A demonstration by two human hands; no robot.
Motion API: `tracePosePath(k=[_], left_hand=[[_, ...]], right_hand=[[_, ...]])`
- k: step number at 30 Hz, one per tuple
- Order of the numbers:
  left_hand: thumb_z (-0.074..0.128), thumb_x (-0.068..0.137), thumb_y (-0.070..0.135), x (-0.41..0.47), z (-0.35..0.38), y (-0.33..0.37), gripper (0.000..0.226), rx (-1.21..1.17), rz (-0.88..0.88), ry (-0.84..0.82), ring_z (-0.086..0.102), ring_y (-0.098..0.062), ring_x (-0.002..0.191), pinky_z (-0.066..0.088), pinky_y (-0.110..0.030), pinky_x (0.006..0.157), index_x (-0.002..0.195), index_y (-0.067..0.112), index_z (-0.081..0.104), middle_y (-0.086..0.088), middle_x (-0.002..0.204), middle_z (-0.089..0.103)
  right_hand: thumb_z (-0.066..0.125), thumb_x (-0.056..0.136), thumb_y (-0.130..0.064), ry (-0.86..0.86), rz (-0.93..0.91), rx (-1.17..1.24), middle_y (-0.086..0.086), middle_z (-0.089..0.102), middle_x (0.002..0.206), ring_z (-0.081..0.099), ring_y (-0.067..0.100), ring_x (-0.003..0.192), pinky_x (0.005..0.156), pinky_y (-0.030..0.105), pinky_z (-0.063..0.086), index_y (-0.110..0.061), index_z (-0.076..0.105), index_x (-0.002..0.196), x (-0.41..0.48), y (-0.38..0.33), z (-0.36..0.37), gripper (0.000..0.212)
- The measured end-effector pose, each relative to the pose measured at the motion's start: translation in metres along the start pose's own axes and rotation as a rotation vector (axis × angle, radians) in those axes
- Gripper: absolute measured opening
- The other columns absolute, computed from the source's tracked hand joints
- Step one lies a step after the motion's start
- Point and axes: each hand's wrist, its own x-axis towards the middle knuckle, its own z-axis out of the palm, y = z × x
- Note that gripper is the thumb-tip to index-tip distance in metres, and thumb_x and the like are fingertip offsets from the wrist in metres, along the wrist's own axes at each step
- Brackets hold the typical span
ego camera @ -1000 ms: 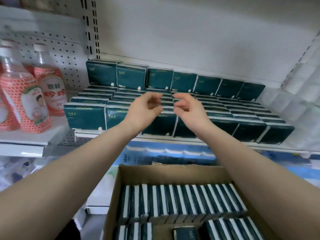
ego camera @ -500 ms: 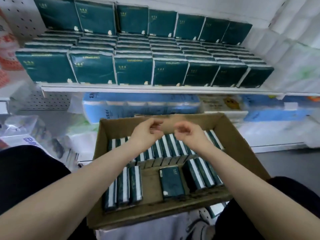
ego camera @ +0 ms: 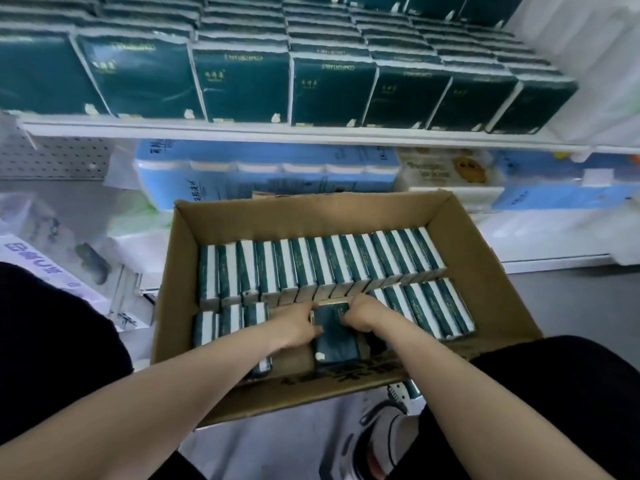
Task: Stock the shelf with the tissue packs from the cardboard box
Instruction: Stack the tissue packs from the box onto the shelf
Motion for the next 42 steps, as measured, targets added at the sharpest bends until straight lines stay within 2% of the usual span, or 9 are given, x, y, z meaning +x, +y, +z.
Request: tracePosePath(k=[5, 11, 14, 18, 23, 27, 30, 35, 42], left_hand=[[0.059, 0.094, 0.025, 0.011, 0.002, -0.007, 0.069, -0.029, -0.056, -0.046, 0.05, -0.021, 0.125, 0.043, -0.03, 0.103, 0.153, 0.023, 0.023, -0.005, 0.149, 0.042], [0.066, 0.089, 0.015, 0.015, -0.005, -0.008, 0.074, -0.245, -0.07, 0.009, 0.057, -0.021, 0.113, 0.049, -0.03, 0.095, 0.15, 0.018, 0.026, -0.007, 0.13, 0.057], [0.066, 0.089, 0.011, 0.011, -0.01, -0.004, 0.067, -0.329, -0.028, 0.012, 0.057, -0.014, 0.1, 0.049, -0.02, 0.081, 0.147, 0.018, 0.032, -0.001, 0.115, 0.058], [0.069, 0.088, 0.018, 0.004, -0.016, -0.002, 0.057, -0.279, 0.05, 0.038, 0.056, -0.013, 0.108, 0.046, -0.026, 0.095, 0.139, 0.024, 0.043, 0.002, 0.126, 0.057], [0.068, 0.089, 0.024, -0.008, -0.027, 0.002, 0.028, -0.287, 0.113, 0.157, 0.064, -0.018, 0.094, 0.058, -0.036, 0.08, 0.114, 0.024, 0.055, -0.001, 0.107, 0.061], [0.063, 0.093, 0.019, -0.021, -0.047, 0.009, 0.019, -0.462, 0.149, 0.199, 0.066, -0.02, 0.096, 0.06, -0.038, 0.081, 0.111, 0.017, 0.056, -0.007, 0.106, 0.062], [0.059, 0.095, 0.017, -0.031, -0.065, 0.015, 0.019, -0.658, 0.18, 0.234, 0.07, -0.019, 0.091, 0.059, -0.03, 0.079, 0.113, 0.015, 0.053, -0.011, 0.11, 0.064], [0.055, 0.097, 0.015, -0.046, -0.091, 0.019, 0.019, -0.904, 0.235, 0.247, 0.07, -0.021, 0.092, 0.059, -0.026, 0.074, 0.116, 0.015, 0.051, -0.014, 0.115, 0.064], [0.056, 0.097, 0.023, -0.072, -0.145, 0.033, 0.025, -0.608, 0.394, 0.502, 0.067, -0.017, 0.101, 0.052, -0.037, 0.096, 0.121, 0.02, 0.062, -0.002, 0.114, 0.069]], right_hand=[[0.052, 0.1, -0.02, -0.112, -0.003, -0.011, 0.017, 0.055, 0.135, 0.056, 0.029, 0.12, 0.101, 0.038, 0.049, -0.002, 0.043, 0.138, 0.004, -0.002, 0.003, 0.043], [0.065, 0.093, -0.015, -0.14, 0.016, 0.318, 0.014, 0.064, 0.121, 0.063, 0.029, 0.11, 0.097, 0.045, 0.054, -0.006, 0.054, 0.123, 0.008, 0.001, 0.007, 0.033], [0.066, 0.092, -0.009, -0.122, -0.035, 0.402, 0.012, 0.065, 0.123, 0.062, 0.027, 0.112, 0.097, 0.042, 0.054, -0.007, 0.055, 0.123, 0.002, 0.0, 0.0, 0.033], [0.064, 0.09, -0.001, -0.097, -0.119, 0.373, 0.012, 0.059, 0.128, 0.058, 0.026, 0.112, 0.093, 0.037, 0.052, -0.015, 0.045, 0.141, -0.006, -0.001, -0.014, 0.056], [0.066, 0.088, -0.001, -0.074, -0.248, 0.504, 0.01, 0.062, 0.124, 0.061, 0.025, 0.11, 0.087, 0.034, 0.055, -0.016, 0.051, 0.136, -0.018, 0.0, -0.031, 0.052], [0.07, 0.089, -0.007, 0.0, -0.392, 0.624, 0.003, 0.062, 0.121, 0.06, 0.022, 0.111, 0.095, 0.035, 0.052, -0.021, 0.056, 0.128, -0.031, -0.001, -0.047, 0.044], [0.073, 0.089, -0.016, 0.057, -0.439, 0.713, 0.002, 0.06, 0.124, 0.061, 0.02, 0.111, 0.087, 0.033, 0.054, -0.025, 0.055, 0.132, -0.034, -0.001, -0.059, 0.048], [0.071, 0.088, -0.006, 0.027, -0.486, 1.017, 0.007, 0.067, 0.114, 0.069, 0.024, 0.105, 0.088, 0.033, 0.058, -0.01, 0.051, 0.134, -0.042, -0.011, -0.074, 0.05], [0.07, 0.088, -0.002, 0.099, -0.671, 1.078, 0.014, 0.07, 0.118, 0.071, 0.028, 0.103, 0.09, 0.043, 0.058, -0.008, 0.05, 0.129, -0.066, -0.051, -0.116, 0.046]])
